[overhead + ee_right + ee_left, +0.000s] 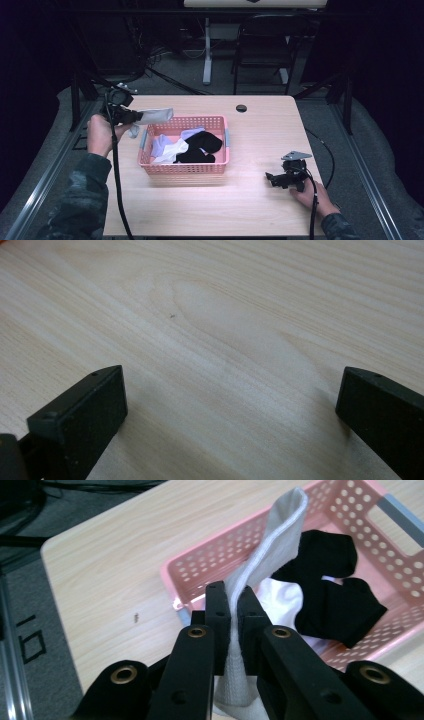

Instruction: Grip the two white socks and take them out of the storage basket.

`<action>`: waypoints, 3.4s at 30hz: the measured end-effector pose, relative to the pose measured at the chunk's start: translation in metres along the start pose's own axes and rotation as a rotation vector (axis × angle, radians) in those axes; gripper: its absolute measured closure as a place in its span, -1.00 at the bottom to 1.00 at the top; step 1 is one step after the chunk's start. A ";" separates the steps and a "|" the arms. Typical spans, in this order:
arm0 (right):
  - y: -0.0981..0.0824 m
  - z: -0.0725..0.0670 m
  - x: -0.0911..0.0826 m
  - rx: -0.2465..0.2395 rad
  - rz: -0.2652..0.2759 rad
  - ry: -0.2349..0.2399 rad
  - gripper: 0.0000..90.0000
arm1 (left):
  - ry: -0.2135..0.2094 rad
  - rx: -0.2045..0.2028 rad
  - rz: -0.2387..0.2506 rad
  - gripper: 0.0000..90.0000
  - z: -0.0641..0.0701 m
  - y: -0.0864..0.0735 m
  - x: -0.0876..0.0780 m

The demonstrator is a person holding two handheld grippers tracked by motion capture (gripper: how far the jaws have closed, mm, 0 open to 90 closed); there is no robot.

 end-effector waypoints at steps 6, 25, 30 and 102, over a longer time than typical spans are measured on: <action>0.000 0.000 0.000 0.000 0.000 0.002 -1.00 | 0.023 -0.039 0.016 0.93 -0.017 -0.011 -0.008; 0.000 0.000 0.000 -0.001 0.002 -0.001 -1.00 | 0.082 -0.198 0.050 0.93 -0.069 -0.063 -0.012; 0.000 0.000 0.000 0.001 0.001 0.000 -1.00 | 0.103 -0.225 0.061 0.93 -0.079 -0.077 -0.009; 0.000 0.000 0.000 0.002 0.001 -0.003 -1.00 | -0.004 -0.401 -0.149 -0.14 -0.083 -0.174 0.099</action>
Point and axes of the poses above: each handheld gripper's, and its own axes: x roughly forward along the jaws, y roughly out of its top, z roughly to its right, the point moved 7 cm from there along x, roughly forward along the jaws, and after that the axes turned 7 degrees about -z, right-handed, at the moved point
